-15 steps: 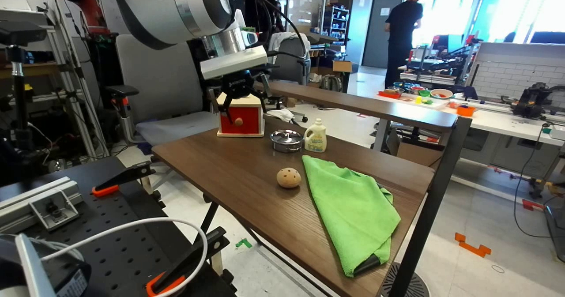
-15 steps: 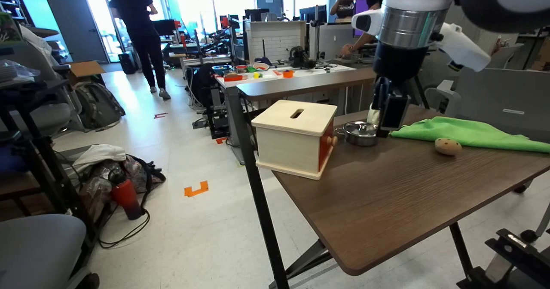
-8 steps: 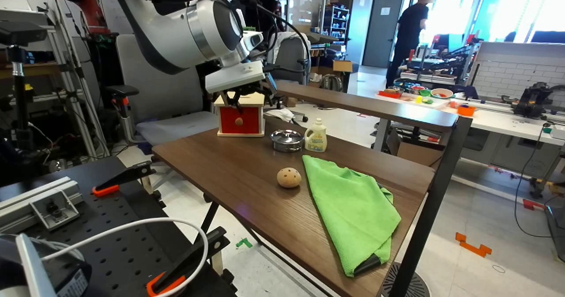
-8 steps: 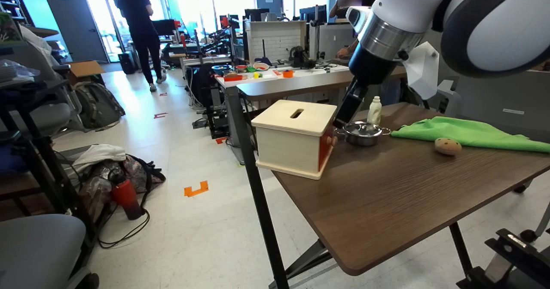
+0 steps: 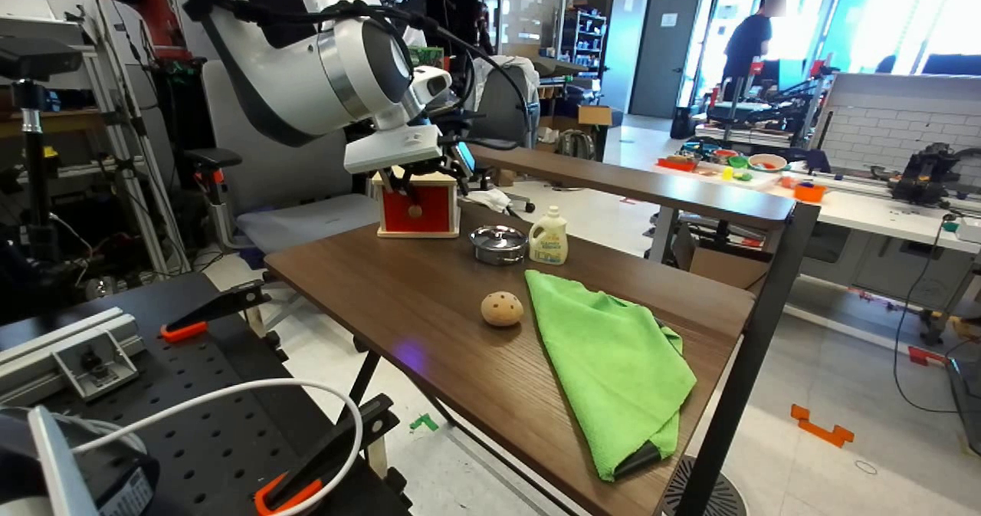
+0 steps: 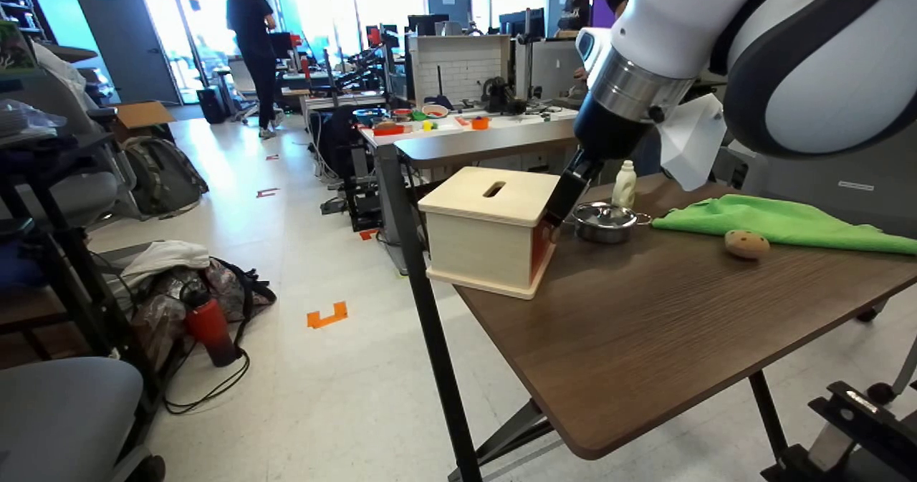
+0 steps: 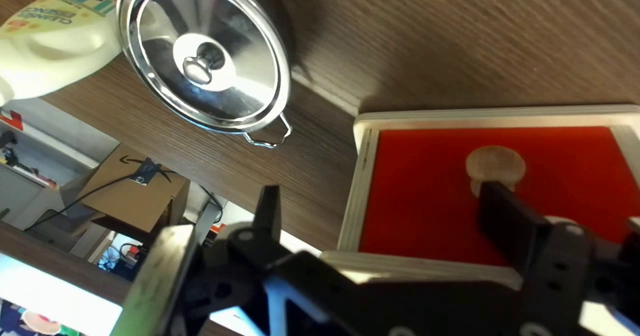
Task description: Open the drawer
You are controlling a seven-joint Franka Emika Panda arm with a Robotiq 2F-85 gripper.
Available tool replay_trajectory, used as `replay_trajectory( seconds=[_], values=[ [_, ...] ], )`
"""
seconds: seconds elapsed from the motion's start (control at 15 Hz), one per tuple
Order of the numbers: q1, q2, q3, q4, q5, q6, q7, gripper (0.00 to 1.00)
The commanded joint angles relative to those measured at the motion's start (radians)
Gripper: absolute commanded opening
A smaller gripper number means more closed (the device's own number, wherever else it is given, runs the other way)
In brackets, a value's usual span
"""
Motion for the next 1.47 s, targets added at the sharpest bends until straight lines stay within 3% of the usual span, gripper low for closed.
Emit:
replay_trajectory(
  seconds=[0.0, 0.27, 0.33, 0.53, 1.07, 1.13, 1.27, 1.4],
  values=[
    [-0.039, 0.003, 0.068, -0.011, -0.002, 0.02, -0.015, 1.0],
    [-0.178, -0.002, 0.246, -0.043, -0.012, -0.004, -0.077, 1.0],
    [-0.197, 0.0, 0.286, -0.061, 0.09, -0.002, -0.18, 1.0],
    [-0.282, 0.016, 0.392, -0.066, 0.164, -0.012, -0.285, 1.0],
    [-0.44, 0.057, 0.534, -0.021, 0.216, -0.04, -0.433, 1.0],
    [-0.454, 0.063, 0.546, -0.017, 0.216, -0.043, -0.443, 0.75],
    [-0.478, 0.071, 0.564, -0.017, 0.217, -0.05, -0.46, 0.65],
    [-0.496, 0.073, 0.579, -0.019, 0.219, -0.055, -0.472, 0.64]
  ],
)
